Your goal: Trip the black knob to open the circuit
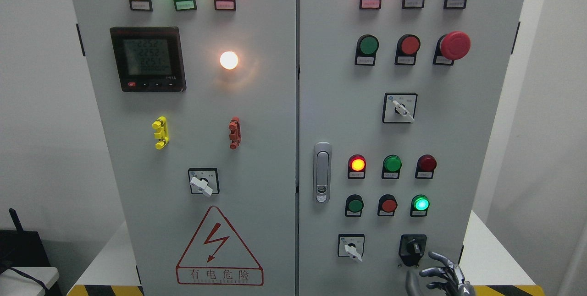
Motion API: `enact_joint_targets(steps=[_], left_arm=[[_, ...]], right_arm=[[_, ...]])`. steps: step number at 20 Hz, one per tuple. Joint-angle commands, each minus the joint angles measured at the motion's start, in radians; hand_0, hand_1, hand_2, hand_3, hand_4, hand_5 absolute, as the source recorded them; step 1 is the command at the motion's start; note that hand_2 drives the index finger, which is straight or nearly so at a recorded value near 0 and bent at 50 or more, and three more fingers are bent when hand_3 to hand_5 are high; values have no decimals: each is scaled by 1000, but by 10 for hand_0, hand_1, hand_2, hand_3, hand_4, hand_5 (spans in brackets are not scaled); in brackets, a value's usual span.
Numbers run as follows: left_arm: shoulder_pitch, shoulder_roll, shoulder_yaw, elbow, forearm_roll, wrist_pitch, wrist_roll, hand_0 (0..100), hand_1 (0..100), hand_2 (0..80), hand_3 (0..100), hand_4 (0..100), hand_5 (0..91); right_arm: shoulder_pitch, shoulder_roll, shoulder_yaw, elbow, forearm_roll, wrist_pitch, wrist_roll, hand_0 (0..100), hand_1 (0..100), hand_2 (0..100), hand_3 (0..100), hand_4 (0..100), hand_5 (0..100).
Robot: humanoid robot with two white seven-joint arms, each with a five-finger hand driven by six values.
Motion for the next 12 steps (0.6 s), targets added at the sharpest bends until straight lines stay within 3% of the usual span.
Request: enact_joint_targets(steps=[1, 4, 8, 10, 12], left_arm=[[-8, 0, 0, 0, -34, 0, 1, 120, 389, 0, 0, 0, 0], [-8, -1, 0, 0, -34, 0, 1, 120, 389, 0, 0, 0, 0], [-8, -1, 0, 0, -32, 0, 1, 120, 389, 0, 0, 0, 0], [-8, 0, 0, 0, -34, 0, 1, 120, 389, 0, 0, 0, 0], [-8, 0, 0, 0, -32, 0, 1, 120, 389, 0, 0, 0, 0]], right_arm=[[34, -19, 18, -23, -3, -7, -1, 226, 742, 303, 617, 563, 535], [56, -19, 21, -28, -3, -41, 2, 223, 709, 285, 574, 554, 531], [90, -23, 27, -28, -6, -82, 5, 208, 638, 210, 479, 480, 451], [116, -29, 30, -31, -7, -116, 41, 198, 601, 199, 459, 470, 436], [140, -29, 30, -31, -7, -164, 94, 138, 472, 169, 404, 428, 389]])
